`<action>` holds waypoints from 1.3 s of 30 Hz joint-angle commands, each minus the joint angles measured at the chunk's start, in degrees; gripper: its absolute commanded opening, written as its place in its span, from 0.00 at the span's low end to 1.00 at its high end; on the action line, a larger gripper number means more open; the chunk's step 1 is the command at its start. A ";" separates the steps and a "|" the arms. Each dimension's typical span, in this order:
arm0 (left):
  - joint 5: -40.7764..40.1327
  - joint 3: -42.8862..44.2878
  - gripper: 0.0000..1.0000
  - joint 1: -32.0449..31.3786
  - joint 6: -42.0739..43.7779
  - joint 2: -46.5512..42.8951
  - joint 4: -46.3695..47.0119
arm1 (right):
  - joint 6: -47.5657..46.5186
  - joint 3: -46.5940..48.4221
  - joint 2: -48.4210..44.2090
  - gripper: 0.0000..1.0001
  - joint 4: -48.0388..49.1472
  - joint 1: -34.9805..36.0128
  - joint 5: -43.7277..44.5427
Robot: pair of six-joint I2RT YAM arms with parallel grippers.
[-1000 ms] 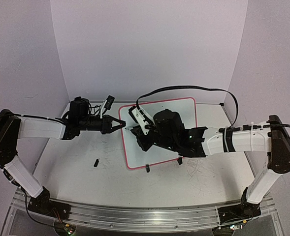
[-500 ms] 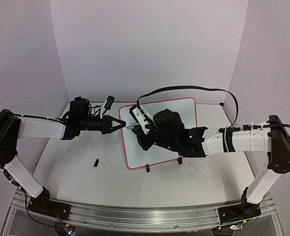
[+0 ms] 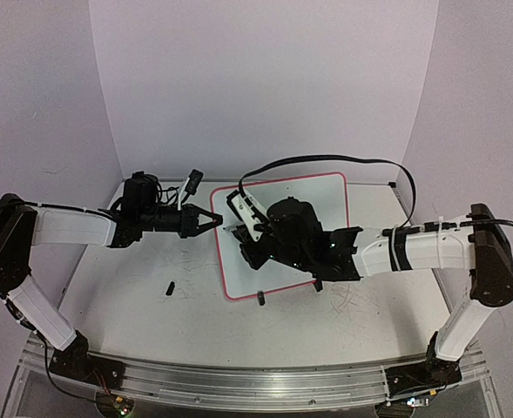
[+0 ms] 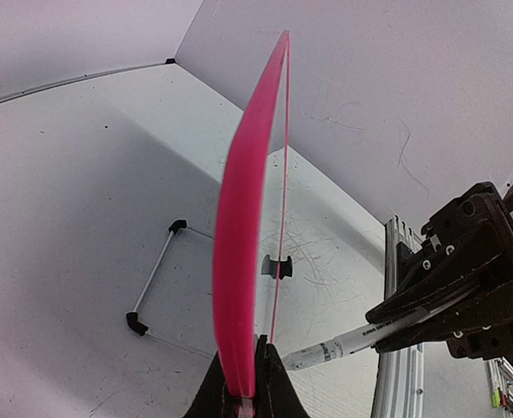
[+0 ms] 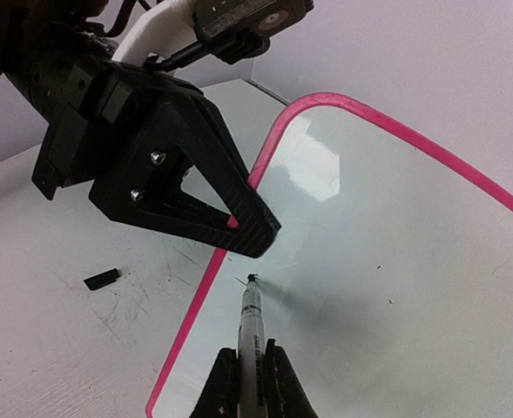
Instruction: Write a sentence on the whiteboard
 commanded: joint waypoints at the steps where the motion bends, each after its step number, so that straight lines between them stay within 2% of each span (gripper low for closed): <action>1: -2.64 -0.42 0.00 -0.20 3.73 -1.77 0.66 | 0.79 2.26 0.83 0.00 1.11 0.23 2.01; 39: -2.73 -0.24 0.00 -0.20 3.74 -1.70 0.65 | 4.06 -0.97 0.23 0.00 -0.29 1.51 -0.21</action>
